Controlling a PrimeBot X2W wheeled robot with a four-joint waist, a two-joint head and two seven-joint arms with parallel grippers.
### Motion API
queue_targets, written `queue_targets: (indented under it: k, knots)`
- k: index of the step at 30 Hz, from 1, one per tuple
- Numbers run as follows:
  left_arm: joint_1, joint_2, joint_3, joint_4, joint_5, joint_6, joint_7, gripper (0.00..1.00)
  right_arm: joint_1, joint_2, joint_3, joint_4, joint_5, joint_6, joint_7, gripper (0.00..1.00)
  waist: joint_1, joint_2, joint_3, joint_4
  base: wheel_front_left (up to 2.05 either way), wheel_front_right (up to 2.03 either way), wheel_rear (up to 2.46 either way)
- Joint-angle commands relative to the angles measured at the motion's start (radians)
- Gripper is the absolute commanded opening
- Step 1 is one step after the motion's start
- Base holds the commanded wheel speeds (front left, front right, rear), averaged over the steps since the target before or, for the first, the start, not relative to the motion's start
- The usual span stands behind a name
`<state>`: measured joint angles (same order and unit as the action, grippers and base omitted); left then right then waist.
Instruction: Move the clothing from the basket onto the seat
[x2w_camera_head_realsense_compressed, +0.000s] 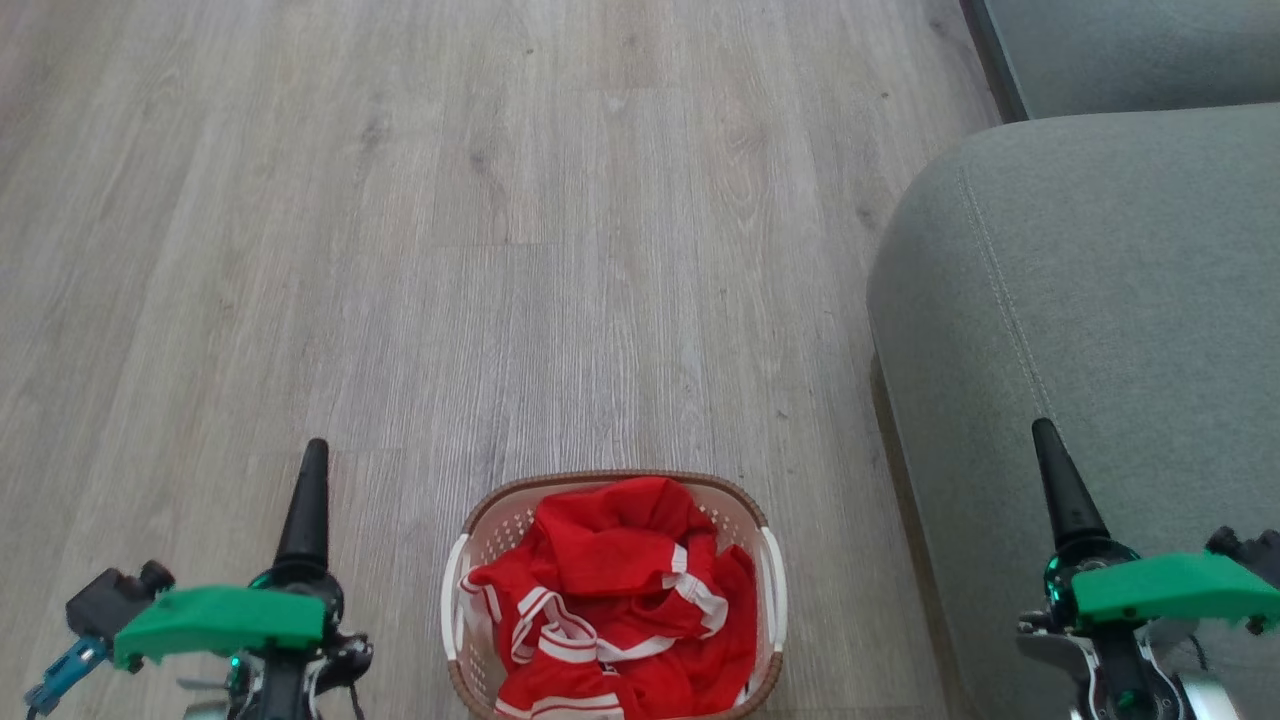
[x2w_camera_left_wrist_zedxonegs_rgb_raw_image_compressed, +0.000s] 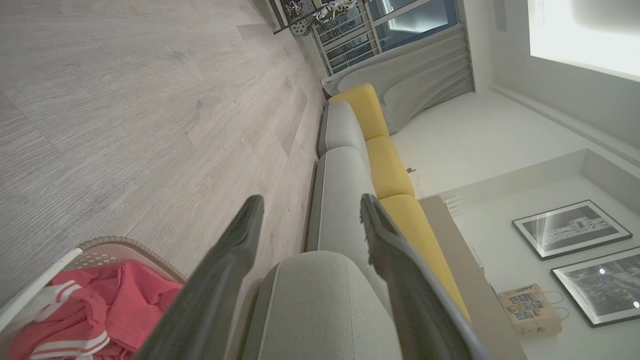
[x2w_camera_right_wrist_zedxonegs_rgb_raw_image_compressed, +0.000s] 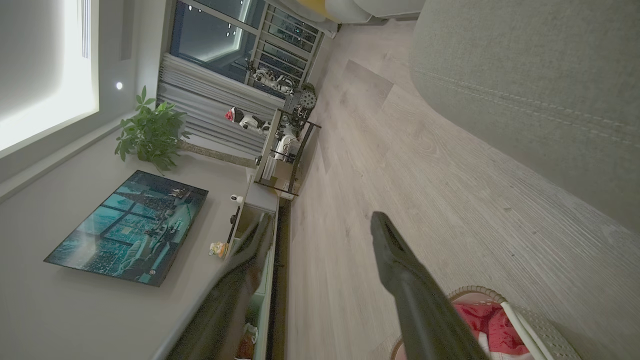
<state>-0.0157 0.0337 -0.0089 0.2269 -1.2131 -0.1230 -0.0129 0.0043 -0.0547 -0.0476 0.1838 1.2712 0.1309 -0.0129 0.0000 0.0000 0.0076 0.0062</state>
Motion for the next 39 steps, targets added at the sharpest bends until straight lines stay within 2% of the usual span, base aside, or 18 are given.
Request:
queue_targets:
  k: [1,11,25,39]
  knots:
    - [-0.053,0.012,0.005,-0.045,0.04,-0.002,-0.015,1.0,-0.04,-0.017,0.011,-0.048,-0.035,0.0,-0.013,1.0,0.0,0.0,0.001,0.0,0.0,0.0,0.0]
    - [-0.057,0.022,-0.022,-0.05,0.262,0.015,-0.045,1.0,-0.034,-0.027,0.027,-0.061,-0.225,0.0,-0.043,1.0,0.0,0.0,0.001,0.0,0.0,0.0,0.0]
    - [-0.065,0.021,-0.043,-0.067,0.446,0.017,-0.085,1.0,-0.032,-0.031,0.051,-0.081,-0.424,0.0,-0.084,1.0,0.0,0.0,0.005,-0.001,0.0,0.0,0.0]
    - [-0.073,0.02,-0.059,-0.088,0.599,0.016,-0.123,1.0,-0.03,-0.038,0.071,-0.099,-0.57,0.0,-0.122,1.0,0.0,0.0,0.006,0.003,0.0,0.0,0.0]
